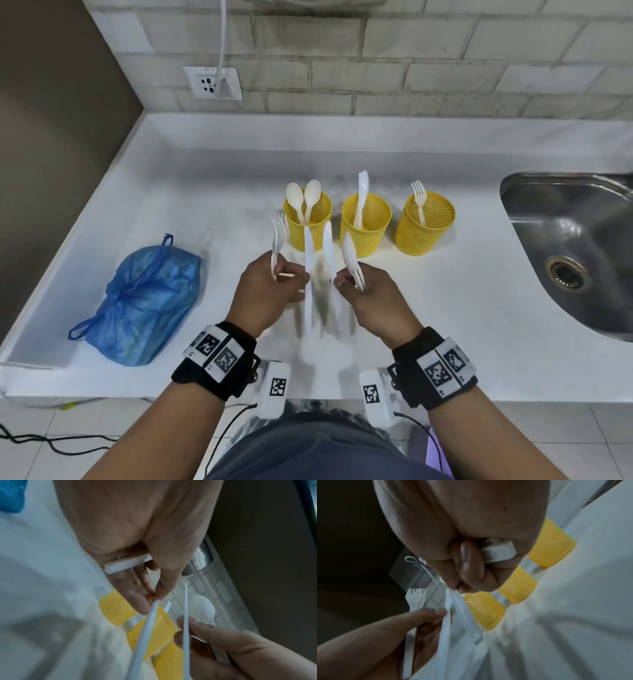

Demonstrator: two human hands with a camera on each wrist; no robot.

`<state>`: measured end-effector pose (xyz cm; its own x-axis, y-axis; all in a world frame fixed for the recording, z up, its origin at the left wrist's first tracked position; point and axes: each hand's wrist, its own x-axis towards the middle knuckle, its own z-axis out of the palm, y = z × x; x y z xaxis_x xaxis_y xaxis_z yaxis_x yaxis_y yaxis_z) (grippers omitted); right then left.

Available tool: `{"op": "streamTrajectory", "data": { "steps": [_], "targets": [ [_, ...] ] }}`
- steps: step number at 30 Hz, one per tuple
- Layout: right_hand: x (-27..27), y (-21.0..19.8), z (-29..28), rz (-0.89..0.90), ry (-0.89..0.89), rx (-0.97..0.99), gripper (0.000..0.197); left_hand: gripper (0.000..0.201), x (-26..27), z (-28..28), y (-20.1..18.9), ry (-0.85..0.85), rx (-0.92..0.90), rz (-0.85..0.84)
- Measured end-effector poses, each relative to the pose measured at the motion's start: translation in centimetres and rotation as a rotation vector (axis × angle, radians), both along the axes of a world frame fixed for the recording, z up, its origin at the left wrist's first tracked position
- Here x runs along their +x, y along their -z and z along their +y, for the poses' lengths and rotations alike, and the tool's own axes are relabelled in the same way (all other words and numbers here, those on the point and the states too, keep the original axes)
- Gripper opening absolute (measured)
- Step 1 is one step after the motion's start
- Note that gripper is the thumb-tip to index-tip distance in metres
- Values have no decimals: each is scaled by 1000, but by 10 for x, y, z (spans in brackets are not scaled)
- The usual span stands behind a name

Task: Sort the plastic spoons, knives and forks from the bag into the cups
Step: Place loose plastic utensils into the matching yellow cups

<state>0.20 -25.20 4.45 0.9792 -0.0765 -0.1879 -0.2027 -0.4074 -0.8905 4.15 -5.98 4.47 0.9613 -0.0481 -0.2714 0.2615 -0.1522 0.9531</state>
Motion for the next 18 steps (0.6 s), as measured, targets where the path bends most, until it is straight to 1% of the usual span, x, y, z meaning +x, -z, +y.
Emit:
{"op": "streamTrajectory", "data": {
  "steps": [3,7,14,18],
  "targets": [
    [6,-1,13,-47,-15,-46,20,39,6,-2,-11,27,-44,-37],
    [12,3,24,-80,10,-62,17,41,10,-1,-17,75,-97,-35],
    [22,4,41,-62,70,42,13,42,18,11,-18,134,-155,-37],
    [26,-4,48,-58,164,184,16,43,23,20,-24,224,-189,-67]
  ]
}}
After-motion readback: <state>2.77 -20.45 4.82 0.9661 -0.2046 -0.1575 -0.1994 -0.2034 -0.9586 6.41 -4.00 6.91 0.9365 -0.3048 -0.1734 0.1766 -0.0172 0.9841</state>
